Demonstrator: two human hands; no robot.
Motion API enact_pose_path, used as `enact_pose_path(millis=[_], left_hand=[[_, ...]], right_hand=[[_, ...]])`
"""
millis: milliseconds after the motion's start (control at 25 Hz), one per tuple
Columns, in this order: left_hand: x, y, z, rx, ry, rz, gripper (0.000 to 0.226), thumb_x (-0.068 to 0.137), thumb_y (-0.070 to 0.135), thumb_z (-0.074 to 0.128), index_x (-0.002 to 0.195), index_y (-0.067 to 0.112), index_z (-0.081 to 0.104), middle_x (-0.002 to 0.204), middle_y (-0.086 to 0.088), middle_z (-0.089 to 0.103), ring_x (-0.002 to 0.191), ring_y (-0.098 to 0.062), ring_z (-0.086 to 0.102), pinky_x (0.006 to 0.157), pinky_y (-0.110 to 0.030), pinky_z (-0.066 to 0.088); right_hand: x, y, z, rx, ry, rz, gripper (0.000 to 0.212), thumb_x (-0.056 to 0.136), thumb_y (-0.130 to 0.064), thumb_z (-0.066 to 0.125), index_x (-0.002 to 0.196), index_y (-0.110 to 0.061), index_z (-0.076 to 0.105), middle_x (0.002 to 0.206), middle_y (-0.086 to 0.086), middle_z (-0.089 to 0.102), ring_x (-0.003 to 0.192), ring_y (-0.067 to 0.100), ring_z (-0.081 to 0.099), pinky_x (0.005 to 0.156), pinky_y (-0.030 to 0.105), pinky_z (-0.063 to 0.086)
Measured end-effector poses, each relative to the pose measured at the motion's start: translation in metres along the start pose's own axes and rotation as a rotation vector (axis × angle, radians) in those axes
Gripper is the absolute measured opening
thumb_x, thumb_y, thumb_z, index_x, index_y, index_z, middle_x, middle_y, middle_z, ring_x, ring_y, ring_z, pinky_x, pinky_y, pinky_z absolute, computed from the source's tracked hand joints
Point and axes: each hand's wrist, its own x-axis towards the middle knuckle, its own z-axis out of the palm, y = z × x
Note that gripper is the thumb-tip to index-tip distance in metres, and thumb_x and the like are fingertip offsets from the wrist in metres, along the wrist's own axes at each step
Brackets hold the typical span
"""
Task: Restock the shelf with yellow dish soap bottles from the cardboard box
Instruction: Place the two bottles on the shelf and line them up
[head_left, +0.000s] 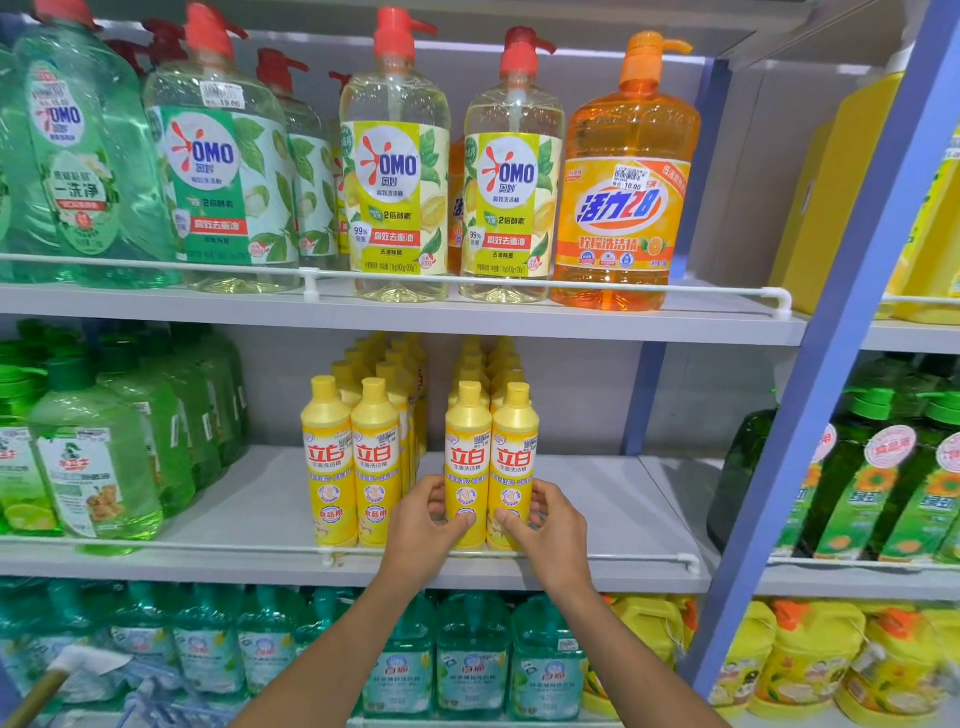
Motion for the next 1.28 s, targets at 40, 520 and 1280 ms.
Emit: enact_pose_path(millis=[40,520,1280], left_hand=[[0.000,0.001,0.000,0.015,-0.001,-0.004,0.050,0.077,0.018,0.086,0.121,0.018,0.061,0.102,0.012,0.069,0.092,0.003,0.063,0.066,-0.004,0.049],[0.002,0.016,0.000,0.115,-0.021,-0.097,0.047,0.080,0.013,0.083,0.121,0.010,0.060,0.093,0.018,0.061,0.083,0.007,0.058,0.063,-0.003,0.047],[-0.182,-0.037,-0.145,1.127,-0.484,0.252,0.095,0.085,0.068,0.056,0.156,0.017,0.021,0.156,-0.018,0.034,0.144,-0.035,0.033,0.116,-0.050,0.031]], right_hand=[[0.000,0.000,0.000,-0.007,-0.001,0.004,0.056,0.077,-0.031,0.086,0.126,-0.021,0.060,0.115,-0.009,0.069,0.102,-0.001,0.065,0.084,0.011,0.052],[0.010,-0.006,-0.008,-0.078,-0.052,0.060,0.055,0.074,-0.026,0.089,0.121,-0.014,0.063,0.105,-0.008,0.069,0.086,-0.008,0.062,0.077,0.003,0.049],[-0.204,-0.088,0.026,-1.063,-0.573,-0.197,0.089,0.092,-0.063,0.052,0.159,-0.015,0.019,0.164,0.013,0.020,0.149,0.033,0.023,0.117,0.048,0.033]])
